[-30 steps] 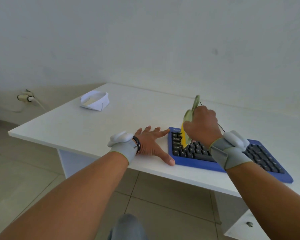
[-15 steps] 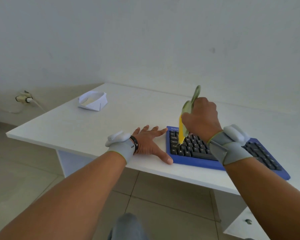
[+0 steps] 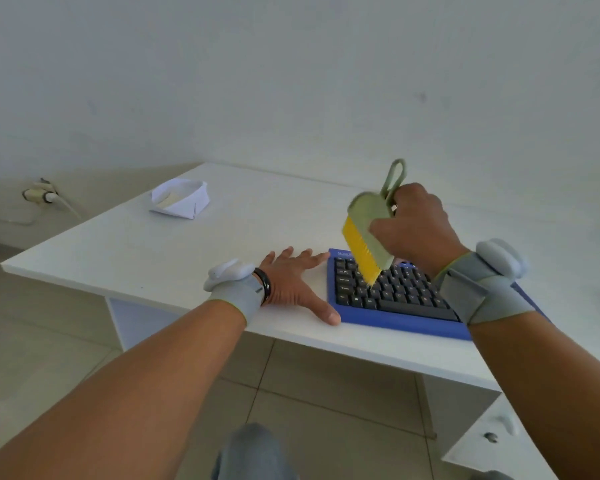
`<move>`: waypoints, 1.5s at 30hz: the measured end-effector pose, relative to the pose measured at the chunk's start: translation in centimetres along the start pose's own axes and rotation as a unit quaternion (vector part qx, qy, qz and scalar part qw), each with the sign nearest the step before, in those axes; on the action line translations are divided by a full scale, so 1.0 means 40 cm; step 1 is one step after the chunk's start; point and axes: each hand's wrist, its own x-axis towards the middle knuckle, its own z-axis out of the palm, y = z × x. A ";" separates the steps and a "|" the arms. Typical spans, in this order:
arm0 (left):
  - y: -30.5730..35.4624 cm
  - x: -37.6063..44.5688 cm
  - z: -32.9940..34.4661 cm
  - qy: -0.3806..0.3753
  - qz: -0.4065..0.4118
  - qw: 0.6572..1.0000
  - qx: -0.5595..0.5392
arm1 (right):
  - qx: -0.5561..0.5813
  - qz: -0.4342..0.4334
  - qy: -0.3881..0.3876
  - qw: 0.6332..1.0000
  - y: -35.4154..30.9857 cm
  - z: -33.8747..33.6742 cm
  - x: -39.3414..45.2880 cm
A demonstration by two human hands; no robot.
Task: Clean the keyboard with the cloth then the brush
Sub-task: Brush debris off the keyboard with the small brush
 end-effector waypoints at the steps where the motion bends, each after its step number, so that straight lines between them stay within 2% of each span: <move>1: 0.000 0.000 0.000 0.001 0.000 1.000 -0.004 | -0.027 -0.002 0.021 0.999 0.002 0.006 0.017; 3: 0.001 0.001 0.001 0.002 -0.001 1.000 -0.012 | -0.026 -0.005 0.032 0.999 0.005 0.027 0.044; 8: 0.000 0.003 0.009 -0.001 0.000 1.000 0.013 | 0.054 -0.040 -0.025 0.997 0.033 0.092 0.065; 11: 0.000 -0.001 0.009 -0.008 -0.001 1.000 0.013 | 0.026 -0.044 -0.036 0.998 0.065 0.100 0.061; 16: 0.004 -0.001 0.002 -0.007 -0.004 1.000 -0.001 | -0.043 -0.048 -0.015 0.998 0.104 0.061 0.072; 20: 0.004 0.006 0.001 -0.010 -0.003 1.000 0.004 | 0.063 -0.037 0.003 0.997 0.112 0.044 0.081; 22: 0.003 0.008 0.000 -0.012 -0.005 1.000 0.009 | 0.106 -0.041 -0.020 0.993 0.110 0.049 0.078; 25: 0.000 0.009 0.001 -0.019 -0.009 1.000 0.004 | 0.051 -0.050 -0.058 0.996 0.124 0.053 0.074; 29: -0.001 0.010 -0.001 -0.024 -0.010 1.000 -0.002 | -0.064 -0.030 -0.016 0.997 0.145 0.024 0.083; 32: -0.003 0.015 0.002 -0.020 -0.007 1.000 0.007 | 0.004 -0.042 -0.005 0.999 0.154 0.019 0.084; 35: -0.001 0.014 0.000 -0.021 -0.009 1.000 0.010 | 0.067 -0.051 -0.041 0.996 0.150 0.029 0.070; 38: -0.001 0.012 -0.001 -0.026 -0.009 1.000 0.006 | 0.013 -0.060 -0.048 0.997 0.169 0.031 0.068; 43: 0.001 0.014 -0.002 -0.026 -0.011 1.000 -0.002 | -0.119 0.002 -0.027 0.992 0.197 -0.043 0.077; 45: 0.005 0.017 -0.001 -0.026 -0.010 1.000 -0.005 | -0.114 -0.007 -0.008 0.993 0.199 -0.064 0.081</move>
